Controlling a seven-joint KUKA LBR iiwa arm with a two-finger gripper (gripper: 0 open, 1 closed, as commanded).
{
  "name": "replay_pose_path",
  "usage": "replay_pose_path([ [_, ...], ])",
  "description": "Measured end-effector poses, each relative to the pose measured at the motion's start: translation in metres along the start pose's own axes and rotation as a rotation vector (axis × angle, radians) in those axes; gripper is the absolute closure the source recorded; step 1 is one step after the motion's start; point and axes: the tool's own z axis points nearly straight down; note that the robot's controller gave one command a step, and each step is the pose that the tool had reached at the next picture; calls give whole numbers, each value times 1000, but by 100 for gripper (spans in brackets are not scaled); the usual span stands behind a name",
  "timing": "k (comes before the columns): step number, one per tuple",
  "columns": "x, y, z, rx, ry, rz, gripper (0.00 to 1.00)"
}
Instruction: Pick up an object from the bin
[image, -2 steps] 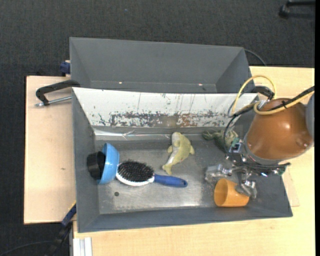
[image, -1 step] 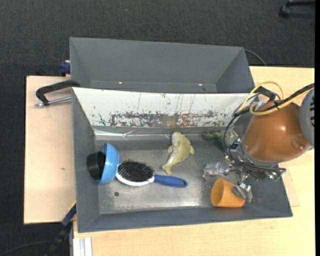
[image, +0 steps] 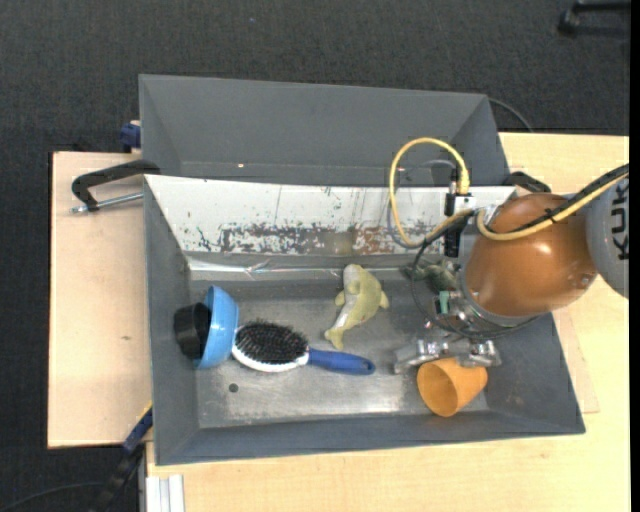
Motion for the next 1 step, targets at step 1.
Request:
replay_pose_path([
  [1,-3,1,4,5,-12,3,100],
])
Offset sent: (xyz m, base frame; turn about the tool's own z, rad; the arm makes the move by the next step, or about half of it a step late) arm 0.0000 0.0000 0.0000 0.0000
